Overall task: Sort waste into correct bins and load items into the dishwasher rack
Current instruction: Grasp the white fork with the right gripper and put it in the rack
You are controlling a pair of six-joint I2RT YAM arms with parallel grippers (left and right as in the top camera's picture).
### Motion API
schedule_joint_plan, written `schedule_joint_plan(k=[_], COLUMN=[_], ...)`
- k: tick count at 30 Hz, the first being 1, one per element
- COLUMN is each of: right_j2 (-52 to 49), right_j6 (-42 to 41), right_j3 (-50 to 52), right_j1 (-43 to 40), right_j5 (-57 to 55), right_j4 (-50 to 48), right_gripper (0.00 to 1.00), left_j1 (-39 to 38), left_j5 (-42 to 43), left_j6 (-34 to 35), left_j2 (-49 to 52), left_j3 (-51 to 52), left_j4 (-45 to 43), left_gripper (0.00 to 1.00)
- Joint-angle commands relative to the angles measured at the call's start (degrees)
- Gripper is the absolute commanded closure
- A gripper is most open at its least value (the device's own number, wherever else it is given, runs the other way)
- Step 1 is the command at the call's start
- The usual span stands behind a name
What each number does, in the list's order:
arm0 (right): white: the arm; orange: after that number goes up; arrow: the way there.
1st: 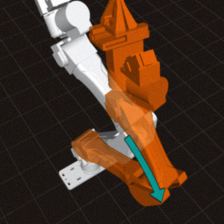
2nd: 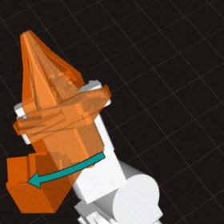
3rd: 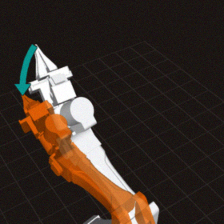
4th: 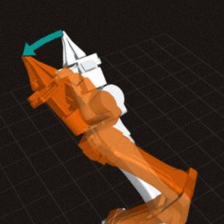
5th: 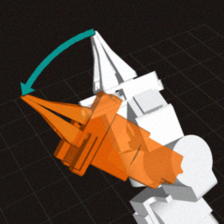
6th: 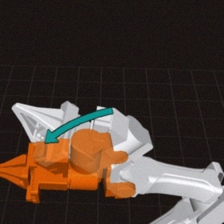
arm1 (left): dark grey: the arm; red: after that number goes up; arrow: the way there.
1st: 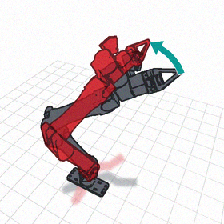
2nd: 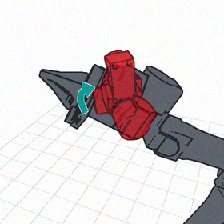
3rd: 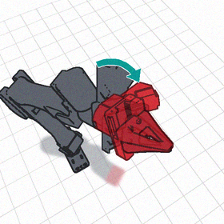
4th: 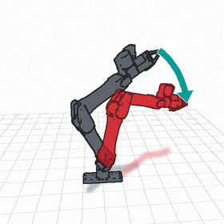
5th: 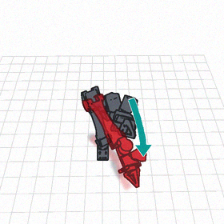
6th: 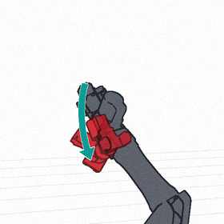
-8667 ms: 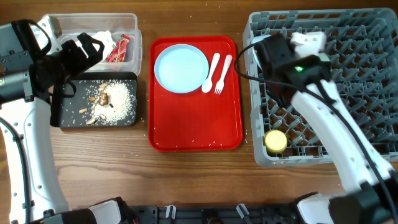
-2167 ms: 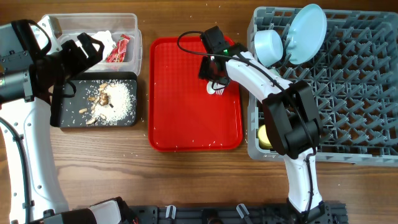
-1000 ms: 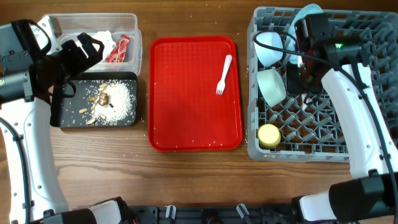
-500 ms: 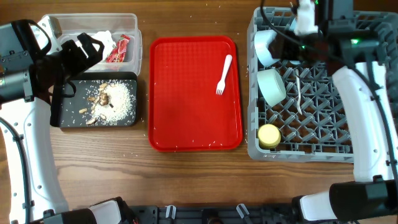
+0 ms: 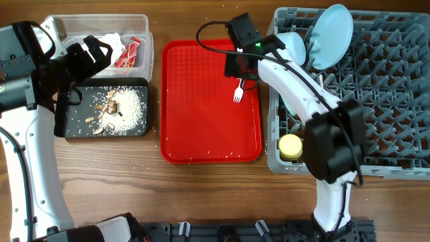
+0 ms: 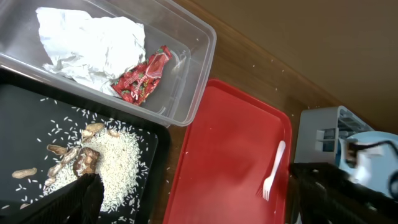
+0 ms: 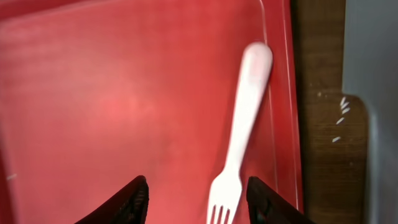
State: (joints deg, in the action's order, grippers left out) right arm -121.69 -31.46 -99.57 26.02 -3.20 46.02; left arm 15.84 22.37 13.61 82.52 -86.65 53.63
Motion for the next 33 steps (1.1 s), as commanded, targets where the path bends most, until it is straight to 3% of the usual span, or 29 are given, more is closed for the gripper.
schedule_joint_plan(k=[1,9,12,13,14,19,23,26,29,33], right_j2=[-4.5,-9.9,-10.6,-10.6,-10.6,-9.7,-1.2,13.5,27.7,39.5], right_j6=[-2.3,-4.6,-4.6,-4.6,-4.5,-0.5,8.0,13.3,13.5,13.2], right_j3=[-0.6,-0.6,-0.6,-0.6,-0.6,-2.3,-4.3,-4.3,-4.3,-2.8], right_j1=[-0.7,-1.8,-2.1,-2.1,-2.1,-2.0,-1.9,-2.1,-2.1,-2.6], right_j5=[-0.3,2.6,4.4,4.8,5.1,11.3,11.2,7.5,-8.3,-26.6], right_j4=[-0.3,0.3,0.3,0.4,0.6,1.7,5.3,10.2,16.1,26.5], right_gripper=[0.49,0.54,0.69,0.86,0.95,0.96,0.96,0.96,0.96,0.95], left_j1=[0.3,0.3,0.3,0.3,0.3,0.3,0.3,0.3,0.3,0.3], left_j5=[0.1,0.0,0.1,0.1,0.1,0.1,0.1,0.1,0.1,0.1], left_j6=[-1.2,-1.2,-1.2,-1.2,-1.2,-1.2,-1.2,-1.2,-1.2,-1.2], left_j2=[0.3,0.3,0.3,0.3,0.3,0.3,0.3,0.3,0.3,0.3], left_j3=[-0.4,-0.4,-0.4,-0.4,-0.4,-0.4,-0.4,-0.4,-0.4,-0.4], left_j4=[-0.1,-0.1,-0.1,-0.1,-0.1,-0.1,-0.1,-0.1,-0.1,-0.1], left_gripper=[0.00,0.00,0.00,0.00,0.00,0.00,0.00,0.00,0.00,0.00])
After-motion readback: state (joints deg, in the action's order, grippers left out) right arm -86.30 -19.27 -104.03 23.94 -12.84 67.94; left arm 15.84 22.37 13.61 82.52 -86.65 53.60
